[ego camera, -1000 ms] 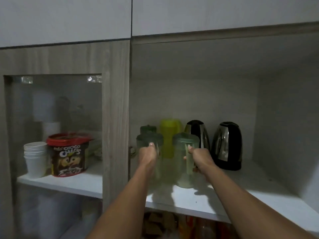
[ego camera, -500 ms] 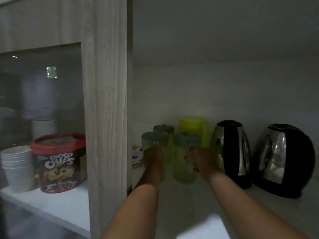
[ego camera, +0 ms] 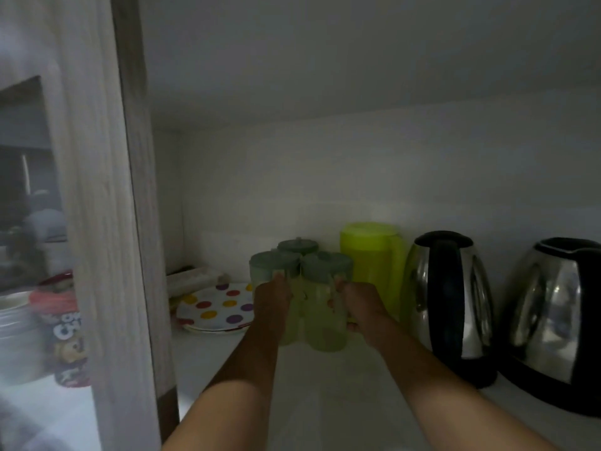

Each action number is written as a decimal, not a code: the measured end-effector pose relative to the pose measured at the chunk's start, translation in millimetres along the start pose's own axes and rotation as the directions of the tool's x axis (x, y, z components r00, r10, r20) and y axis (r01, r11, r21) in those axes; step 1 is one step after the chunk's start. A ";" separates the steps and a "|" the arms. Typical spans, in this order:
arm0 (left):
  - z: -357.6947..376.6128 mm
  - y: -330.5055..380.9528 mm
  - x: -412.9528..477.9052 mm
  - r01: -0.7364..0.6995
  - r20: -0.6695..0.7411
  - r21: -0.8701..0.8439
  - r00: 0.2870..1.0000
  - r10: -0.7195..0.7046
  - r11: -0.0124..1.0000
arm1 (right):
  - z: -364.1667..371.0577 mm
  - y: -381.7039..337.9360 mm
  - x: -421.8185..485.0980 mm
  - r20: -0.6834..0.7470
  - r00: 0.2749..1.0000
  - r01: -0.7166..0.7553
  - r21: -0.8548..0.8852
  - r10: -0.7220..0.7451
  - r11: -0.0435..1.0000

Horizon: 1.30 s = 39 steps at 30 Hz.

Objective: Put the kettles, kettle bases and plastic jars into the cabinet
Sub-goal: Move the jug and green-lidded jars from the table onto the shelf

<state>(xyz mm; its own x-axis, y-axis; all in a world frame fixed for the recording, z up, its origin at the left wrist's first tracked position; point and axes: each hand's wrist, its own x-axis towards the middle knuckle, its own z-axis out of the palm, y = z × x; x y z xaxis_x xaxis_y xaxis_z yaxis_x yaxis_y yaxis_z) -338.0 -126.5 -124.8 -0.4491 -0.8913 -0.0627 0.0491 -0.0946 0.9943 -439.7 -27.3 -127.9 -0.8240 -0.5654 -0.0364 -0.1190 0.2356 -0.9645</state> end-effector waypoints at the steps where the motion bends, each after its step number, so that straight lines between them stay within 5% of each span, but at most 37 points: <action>1: 1.8 -0.7 -1.6 -0.012 -0.004 -0.011 1.000 0.012 1.000 | -0.5 1.6 2.2 -0.010 1.000 -0.009 0.016 0.009 1.000; 12: -24.8 -36.3 -78.6 -0.054 -0.162 0.464 0.976 0.145 0.884 | -13.5 21.7 -37.7 -0.196 0.976 0.061 -0.173 -0.095 0.983; 17: -41.5 -28.3 -141.6 -0.041 -0.096 0.524 0.990 0.107 0.851 | -25.6 29.3 -104.1 -0.222 0.966 0.072 -0.255 -0.130 0.964; 24: -117.9 -32.2 -290.5 -0.223 0.010 0.544 0.966 0.259 0.809 | 3.9 39.2 -266.2 -0.276 0.948 0.094 -0.226 -0.156 0.969; 32: -323.9 -17.9 -409.7 -0.133 -0.248 0.662 0.890 0.383 0.738 | 134.8 22.0 -445.1 0.041 0.973 0.232 -0.233 -0.228 0.945; 39: -529.7 -10.2 -497.1 0.147 -0.589 0.683 0.691 0.420 0.715 | 283.2 -22.3 -592.0 0.429 0.806 0.487 -0.088 -0.409 0.869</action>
<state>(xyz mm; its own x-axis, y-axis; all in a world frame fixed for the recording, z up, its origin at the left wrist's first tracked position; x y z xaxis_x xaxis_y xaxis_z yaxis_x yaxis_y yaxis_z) 357.3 82.6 -149.5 0.2356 -0.9165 0.3233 -0.6404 0.1038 0.7610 207.6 78.3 -158.9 -0.3776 -0.8909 0.2526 -0.5537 -0.0014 -0.8327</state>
